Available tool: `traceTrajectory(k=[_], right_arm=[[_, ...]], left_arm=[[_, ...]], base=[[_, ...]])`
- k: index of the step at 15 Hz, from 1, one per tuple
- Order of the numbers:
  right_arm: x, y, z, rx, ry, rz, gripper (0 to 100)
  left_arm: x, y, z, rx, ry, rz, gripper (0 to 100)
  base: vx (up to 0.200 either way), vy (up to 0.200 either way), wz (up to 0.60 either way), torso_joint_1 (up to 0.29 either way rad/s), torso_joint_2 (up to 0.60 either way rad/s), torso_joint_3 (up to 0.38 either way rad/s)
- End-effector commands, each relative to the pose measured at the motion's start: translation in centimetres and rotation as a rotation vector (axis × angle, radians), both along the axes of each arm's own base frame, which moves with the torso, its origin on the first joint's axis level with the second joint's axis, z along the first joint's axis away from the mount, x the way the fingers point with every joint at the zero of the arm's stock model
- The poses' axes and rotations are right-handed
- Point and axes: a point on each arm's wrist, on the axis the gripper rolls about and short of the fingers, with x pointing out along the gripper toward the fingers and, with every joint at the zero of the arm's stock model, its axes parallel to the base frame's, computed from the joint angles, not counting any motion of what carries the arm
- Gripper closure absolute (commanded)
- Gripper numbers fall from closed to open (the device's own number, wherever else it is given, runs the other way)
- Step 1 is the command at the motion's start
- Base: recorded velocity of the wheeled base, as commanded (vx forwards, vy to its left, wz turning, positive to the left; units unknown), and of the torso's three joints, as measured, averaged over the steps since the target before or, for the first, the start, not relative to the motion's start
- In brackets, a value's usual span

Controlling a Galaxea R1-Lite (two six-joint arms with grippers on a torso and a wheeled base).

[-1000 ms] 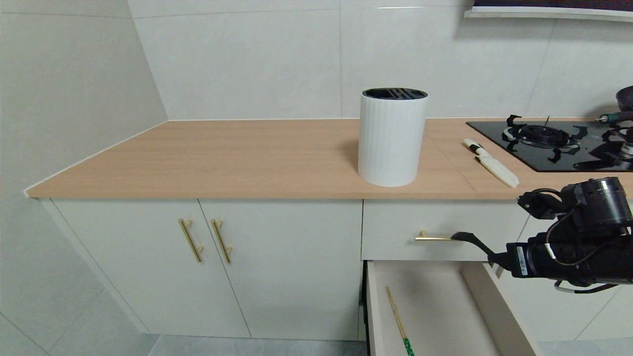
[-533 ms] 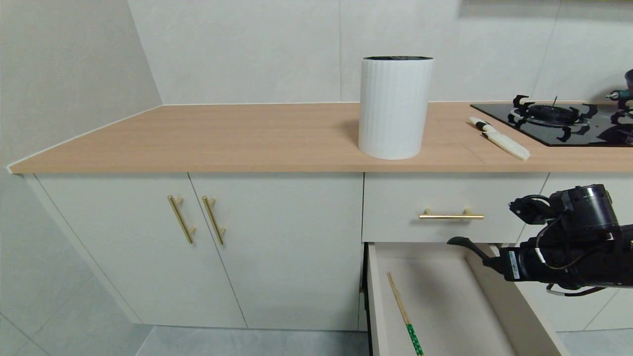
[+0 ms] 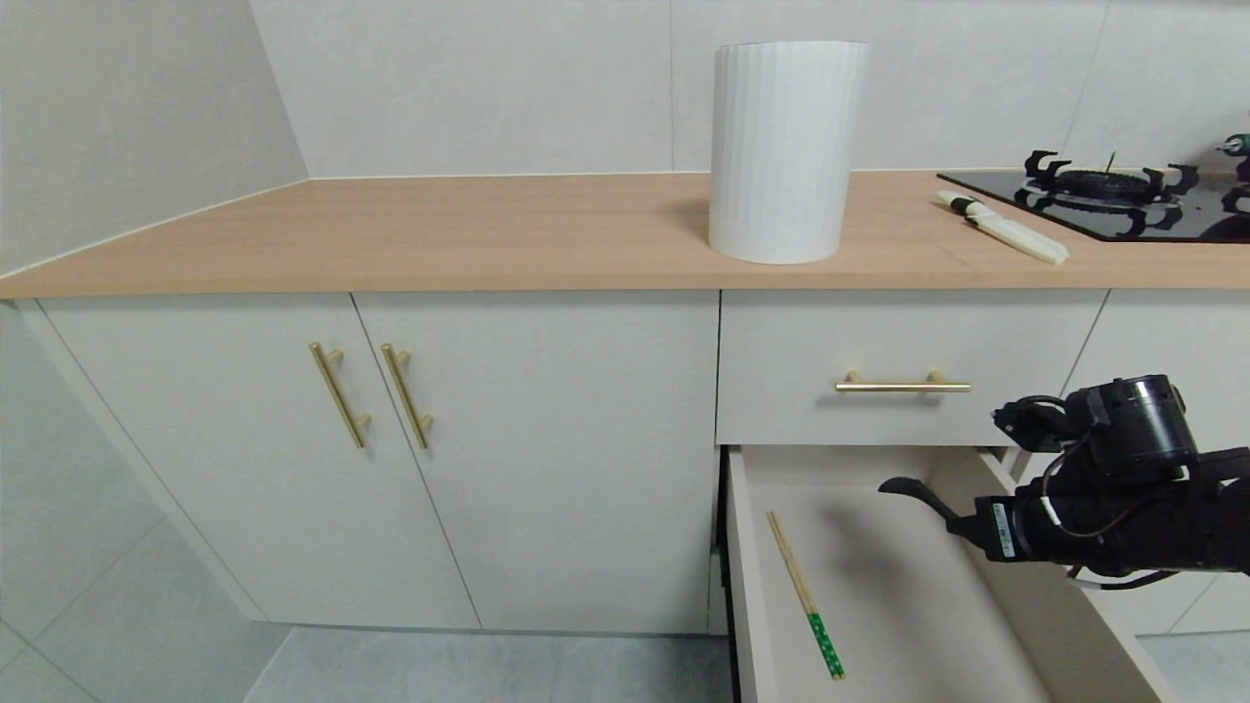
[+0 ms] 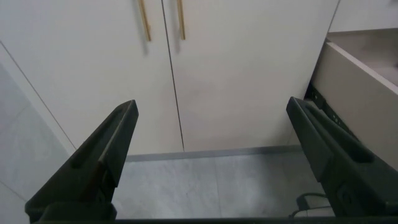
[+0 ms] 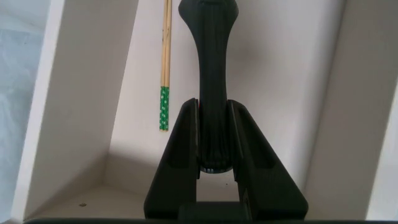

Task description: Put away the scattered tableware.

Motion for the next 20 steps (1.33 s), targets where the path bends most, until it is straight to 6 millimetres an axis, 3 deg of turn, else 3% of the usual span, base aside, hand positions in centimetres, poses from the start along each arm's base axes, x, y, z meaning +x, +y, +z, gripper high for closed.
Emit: traceTrajectory(k=[1,5,9,16,20], right_arm=[[0.1,0.0,-0.4,-0.002,0.013,0.001,100],[1.5,0.3,-2.5,-0.006,0.030,-0.001,100],[4.6,0.5,-8.3,-0.053,0.039,-0.060,100],[5.8,0.5,-14.4,-0.109,0.080,-0.103,100],[6.2,0.5,-15.7,-0.131,0.051,-0.123,100]], left_arm=[[0.0,0.0,0.0,0.001,0.000,0.000,0],[0.0,0.0,0.0,0.001,0.000,0.002,0],[0.0,0.0,0.0,0.000,0.000,0.000,0],[0.0,0.0,0.0,0.000,0.000,0.000,0],[0.0,0.0,0.0,0.001,0.000,0.000,0]], base=[[0.000,0.000,0.00,-0.012,0.04,0.051],[0.000,0.000,0.00,0.000,0.00,0.000],[0.000,0.000,0.00,0.000,0.00,0.000],[0.000,0.000,0.00,0.000,0.00,0.000],[0.000,0.000,0.00,0.000,0.00,0.000]])
